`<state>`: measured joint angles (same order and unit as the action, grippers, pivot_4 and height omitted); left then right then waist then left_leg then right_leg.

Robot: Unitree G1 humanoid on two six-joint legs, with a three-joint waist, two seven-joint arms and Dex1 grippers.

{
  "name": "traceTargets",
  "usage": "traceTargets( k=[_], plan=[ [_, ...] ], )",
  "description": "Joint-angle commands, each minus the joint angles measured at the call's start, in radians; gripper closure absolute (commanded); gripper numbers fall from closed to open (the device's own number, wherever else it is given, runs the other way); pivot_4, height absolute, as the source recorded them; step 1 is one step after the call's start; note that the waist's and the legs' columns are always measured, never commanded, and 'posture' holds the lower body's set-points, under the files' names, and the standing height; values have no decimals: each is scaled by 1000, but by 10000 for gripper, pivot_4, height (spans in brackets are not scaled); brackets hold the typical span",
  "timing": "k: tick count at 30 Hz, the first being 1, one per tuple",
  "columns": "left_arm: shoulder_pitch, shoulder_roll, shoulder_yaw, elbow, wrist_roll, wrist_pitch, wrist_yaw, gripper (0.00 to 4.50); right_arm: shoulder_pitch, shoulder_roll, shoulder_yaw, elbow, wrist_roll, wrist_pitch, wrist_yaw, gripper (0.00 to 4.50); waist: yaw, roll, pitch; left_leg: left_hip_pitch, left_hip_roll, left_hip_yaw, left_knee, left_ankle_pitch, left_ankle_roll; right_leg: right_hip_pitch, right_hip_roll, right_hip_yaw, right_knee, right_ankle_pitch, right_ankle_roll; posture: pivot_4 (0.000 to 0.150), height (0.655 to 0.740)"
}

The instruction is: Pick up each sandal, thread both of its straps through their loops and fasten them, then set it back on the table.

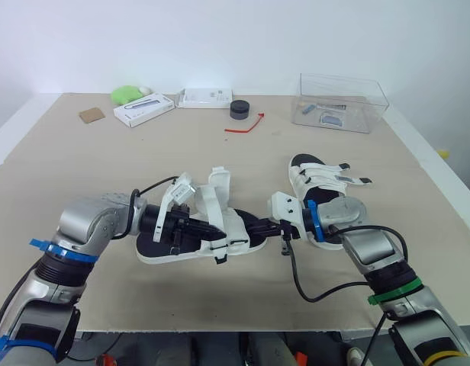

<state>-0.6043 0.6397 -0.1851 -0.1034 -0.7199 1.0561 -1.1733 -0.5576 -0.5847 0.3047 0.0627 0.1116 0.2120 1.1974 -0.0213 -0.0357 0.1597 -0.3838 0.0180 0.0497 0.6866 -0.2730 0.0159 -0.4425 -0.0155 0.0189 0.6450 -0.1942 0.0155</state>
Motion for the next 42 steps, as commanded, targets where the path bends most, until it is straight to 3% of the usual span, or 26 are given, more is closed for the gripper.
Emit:
traceTargets(
  k=[1,4,5,7,16,33,37,42],
  plan=[
    [-5,-1,44,-56,-50,31,16,44590,-6,-10,3,10,-16,-5,0,45000,0,0,0,0,0,0,0,0,0,0,0,0,0,0,0,1500,7400],
    [-13,-5,69,-54,-72,52,30,44590,-7,-9,4,13,-17,-9,2,45000,0,0,0,0,0,0,0,0,0,0,0,0,0,0,0,1500,7400],
    [-17,-6,81,-53,-64,31,40,38861,-8,-9,5,15,-18,-12,2,45000,0,0,0,0,0,0,0,0,0,0,0,0,0,0,0,1500,7400],
    [-24,-3,99,-50,-64,20,51,33838,-10,-9,6,17,-19,-15,3,45000,0,0,0,0,0,0,0,0,0,0,0,0,0,0,0,1500,7400],
    [-78,-16,191,23,-116,62,94,33838,-7,-10,11,23,-20,-26,5,45000,0,0,0,0,0,0,0,0,0,0,0,0,0,0,0,1500,7400],
    [-63,-60,188,41,-130,83,157,33838,2,-14,13,13,-23,-25,6,45000,0,0,0,0,0,0,0,0,0,0,0,0,0,0,0,1500,7400],
    [-61,-70,183,58,-114,66,167,44398,2,-16,15,10,-25,-26,8,45000,0,0,0,0,0,0,0,0,0,0,0,0,0,0,0,1500,7400],
    [-32,-44,159,19,-112,68,139,44398,-5,-16,13,18,-27,-27,10,45000,0,0,0,0,0,0,0,0,0,0,0,0,0,0,0,1500,7400]
  ],
)
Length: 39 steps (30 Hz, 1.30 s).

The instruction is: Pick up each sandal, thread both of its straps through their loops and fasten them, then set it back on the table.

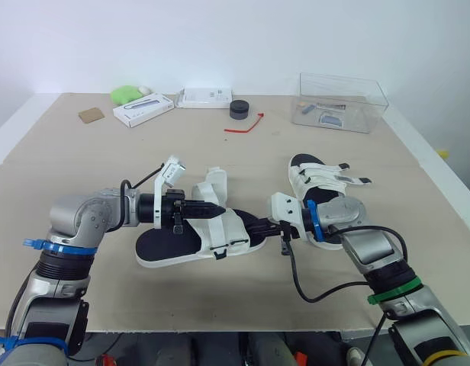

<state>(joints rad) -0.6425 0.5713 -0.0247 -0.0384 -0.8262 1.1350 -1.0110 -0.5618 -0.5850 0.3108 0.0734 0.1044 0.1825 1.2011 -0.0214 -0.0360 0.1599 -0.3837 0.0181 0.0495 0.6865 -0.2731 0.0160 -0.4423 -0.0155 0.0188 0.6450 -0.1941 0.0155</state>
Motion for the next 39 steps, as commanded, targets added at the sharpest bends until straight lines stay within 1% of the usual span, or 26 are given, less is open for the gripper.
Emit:
traceTargets(
  k=[1,7,18,24,25,27,28,29,30,31,32,34,39],
  plan=[
    [18,33,-11,-66,-5,-14,-33,44398,-2,-15,7,8,-20,3,6,45000,0,0,0,0,0,0,0,0,0,0,0,0,0,0,0,1500,7400],
    [54,28,-16,-126,-19,-18,-26,44398,-6,-12,9,9,-20,4,6,45000,0,0,0,0,0,0,0,0,0,0,0,0,0,0,0,1500,7400],
    [153,39,-61,-236,5,-64,-7,44398,-13,-8,11,15,-21,4,3,45000,0,0,0,0,1,0,0,0,0,0,0,0,0,0,-1,1500,7400],
    [189,79,-86,-258,45,-113,-12,44398,-15,-7,10,15,-20,5,3,45000,0,0,0,0,1,0,0,0,0,0,0,0,0,0,-1,1500,7400],
    [187,100,-83,-265,20,-90,-39,44398,-16,-7,10,17,-20,5,3,45000,0,0,0,0,1,0,0,0,0,0,0,0,0,-1,-1,1500,7400],
    [188,139,-91,-283,14,-96,-81,39224,-17,-7,11,17,-21,5,4,45000,-2,0,0,0,1,0,0,0,0,0,1,0,0,-1,-1,1500,7400],
    [187,153,-95,-288,15,-105,-98,35799,-17,-7,12,17,-21,5,5,45000,-2,0,0,1,2,0,-1,0,0,0,2,0,0,-1,-2,1500,7400],
    [186,166,-99,-291,25,-124,-111,31067,-17,-7,12,17,-21,6,6,45000,-2,0,0,1,2,0,-1,0,0,0,2,0,0,-1,-2,1500,7400],
    [182,177,-100,-291,32,-137,-123,29112,-17,-8,13,17,-21,6,6,45000,-2,0,0,1,2,0,-1,0,0,0,2,0,0,-1,-2,1500,7400],
    [177,193,-100,-291,34,-145,-140,22296,-16,-8,13,17,-21,7,7,45000,-2,0,0,1,2,0,-1,0,0,0,2,0,0,-1,-3,1500,7400],
    [173,210,-99,-291,35,-152,-159,19431,-15,-8,14,16,-21,8,7,45000,-2,0,0,1,2,0,-1,0,0,0,2,0,0,-2,-3,1500,7400],
    [166,237,-94,-288,35,-162,-186,9779,-14,-9,14,14,-20,10,8,45000,-3,0,0,2,3,0,-1,0,0,0,3,0,0,-2,-4,1500,7400],
    [155,309,-52,-283,4,-156,-242,9779,-7,-14,12,11,-21,10,10,45000,-3,0,0,3,6,0,-2,0,0,0,7,0,0,-4,-10,1500,7400]
  ],
)
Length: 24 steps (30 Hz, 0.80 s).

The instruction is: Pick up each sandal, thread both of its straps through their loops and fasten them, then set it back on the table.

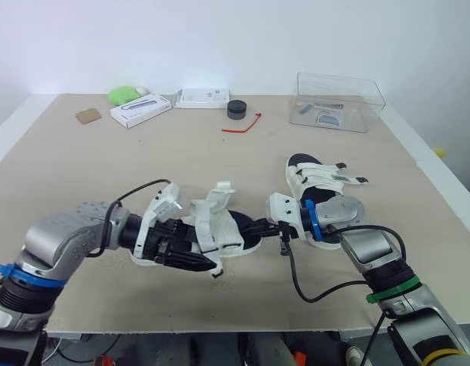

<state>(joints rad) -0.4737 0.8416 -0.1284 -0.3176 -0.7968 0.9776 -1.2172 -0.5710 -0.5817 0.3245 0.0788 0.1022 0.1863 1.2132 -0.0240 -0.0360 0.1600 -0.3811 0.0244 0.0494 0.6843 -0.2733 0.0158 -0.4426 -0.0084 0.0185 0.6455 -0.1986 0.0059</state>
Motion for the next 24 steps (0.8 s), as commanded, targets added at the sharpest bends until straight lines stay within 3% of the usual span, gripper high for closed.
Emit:
traceTargets(
  k=[1,7,15,20,24],
  plan=[
    [-22,44,70,3,-38,9,-37,9779,2,-18,-1,5,-19,6,-2,45000,0,0,0,0,1,0,0,0,0,0,1,0,0,0,0,1500,7400],
    [-40,67,138,0,-107,59,-23,9779,4,-16,-1,7,-18,4,-3,45000,1,0,0,0,2,-1,0,0,0,0,2,0,0,0,-1,1500,7400],
    [18,109,144,-3,-96,61,-27,9779,-2,-2,6,9,-18,3,-5,45000,1,0,0,1,2,2,0,-1,-1,0,2,1,0,0,-1,1500,7400],
    [200,243,219,-52,-167,103,-129,9779,-4,1,6,9,-18,0,-4,45000,-3,-1,1,5,3,3,-5,-1,-2,0,3,2,1,-2,-4,1500,7400],
    [298,245,273,-100,-218,115,-103,9779,-2,-1,5,8,-19,-2,-1,45000,1,-1,1,6,3,2,-9,-1,-2,0,2,1,1,-5,-6,1500,7400]
  ],
)
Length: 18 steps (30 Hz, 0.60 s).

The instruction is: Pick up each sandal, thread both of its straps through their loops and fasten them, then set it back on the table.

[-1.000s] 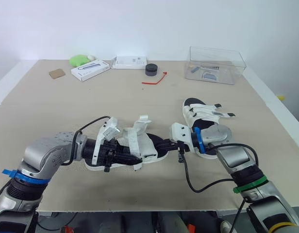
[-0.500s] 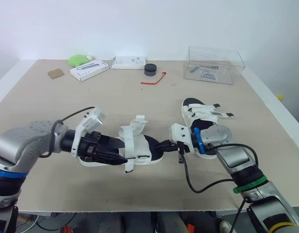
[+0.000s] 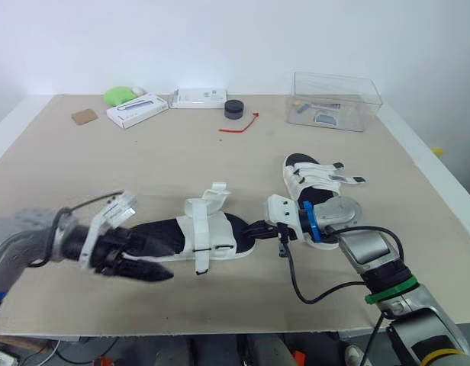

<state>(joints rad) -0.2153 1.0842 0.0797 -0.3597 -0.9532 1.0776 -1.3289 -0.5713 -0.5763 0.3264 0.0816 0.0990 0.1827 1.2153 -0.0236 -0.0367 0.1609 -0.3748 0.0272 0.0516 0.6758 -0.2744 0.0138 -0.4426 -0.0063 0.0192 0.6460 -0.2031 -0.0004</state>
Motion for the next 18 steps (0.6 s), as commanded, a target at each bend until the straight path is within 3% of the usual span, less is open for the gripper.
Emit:
traceTargets(
  k=[1,8,18],
  plan=[
    [60,-13,72,-70,-66,12,32,9779,-2,-6,3,6,-16,2,-3,45000,1,0,0,0,0,-1,0,0,0,0,0,0,0,0,-1,1500,7400],
    [168,-193,36,-143,41,-118,241,9779,-9,1,8,16,-21,-5,-4,45000,2,-1,0,2,0,0,-2,0,0,1,0,1,0,0,0,1500,7400],
    [144,-325,-34,-91,176,-245,371,9779,-18,5,11,21,-22,-2,-1,45000,2,-1,0,2,0,-1,-2,0,0,1,0,1,0,2,0,1500,7400]
  ],
)
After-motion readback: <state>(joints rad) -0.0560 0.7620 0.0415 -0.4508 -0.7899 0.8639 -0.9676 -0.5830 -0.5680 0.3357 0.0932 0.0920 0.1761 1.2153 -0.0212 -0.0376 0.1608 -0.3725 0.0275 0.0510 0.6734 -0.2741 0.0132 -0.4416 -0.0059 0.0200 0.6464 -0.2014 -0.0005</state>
